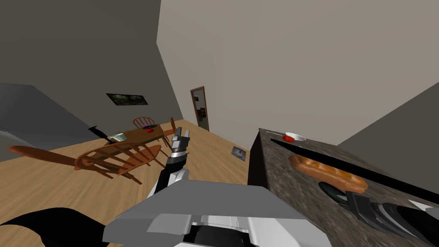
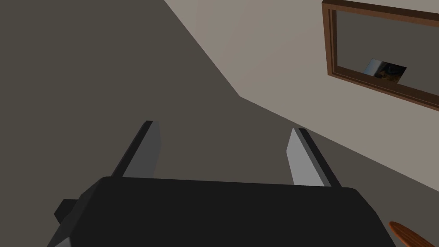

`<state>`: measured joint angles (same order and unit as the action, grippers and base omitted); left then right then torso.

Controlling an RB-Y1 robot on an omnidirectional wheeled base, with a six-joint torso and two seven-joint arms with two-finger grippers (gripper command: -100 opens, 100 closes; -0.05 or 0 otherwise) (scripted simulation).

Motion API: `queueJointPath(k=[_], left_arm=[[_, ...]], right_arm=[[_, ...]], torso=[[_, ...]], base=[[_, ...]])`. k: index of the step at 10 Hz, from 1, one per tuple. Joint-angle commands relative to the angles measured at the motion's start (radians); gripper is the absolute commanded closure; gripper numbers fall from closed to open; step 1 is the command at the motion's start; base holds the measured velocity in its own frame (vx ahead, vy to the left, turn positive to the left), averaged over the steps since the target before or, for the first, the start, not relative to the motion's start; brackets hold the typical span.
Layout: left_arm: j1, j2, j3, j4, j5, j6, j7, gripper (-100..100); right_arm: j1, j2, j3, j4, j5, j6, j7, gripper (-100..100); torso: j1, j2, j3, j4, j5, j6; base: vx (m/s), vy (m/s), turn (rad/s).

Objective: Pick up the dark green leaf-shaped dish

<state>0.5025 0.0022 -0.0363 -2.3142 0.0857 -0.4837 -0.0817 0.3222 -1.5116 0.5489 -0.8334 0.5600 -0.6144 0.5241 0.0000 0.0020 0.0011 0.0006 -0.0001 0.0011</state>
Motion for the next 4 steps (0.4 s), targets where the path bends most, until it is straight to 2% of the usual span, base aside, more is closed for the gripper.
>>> queueJointPath(k=[1,2,3,4], left_arm=[[0.000,0.000,0.000,0.000,0.000,0.000,0.000,0],[0.000,0.000,0.000,0.000,0.000,0.000,0.000,0],[0.000,0.000,0.000,0.000,0.000,0.000,0.000,0],[0.000,0.000,0.000,0.000,0.000,0.000,0.000,0]], right_arm=[[0.000,0.000,0.000,0.000,0.000,0.000,0.000,0],[-0.015,-0.027,0.001,0.007,0.001,-0.030,-0.007,100],[0.002,-0.020,-0.003,-0.010,-0.005,-0.007,-0.004,100],[0.003,-0.023,-0.003,-0.010,-0.005,-0.009,-0.005,0]], torso=[[0.000,0.000,0.000,0.000,0.000,0.000],[0.000,0.000,0.000,0.000,0.000,0.000],[0.002,0.002,0.001,0.000,0.001,0.001],[0.002,0.002,0.001,0.000,0.000,0.000]], base=[[0.000,0.000,0.000],[-0.024,0.032,-0.097],[-0.015,0.020,-0.032],[0.000,0.000,0.000]])
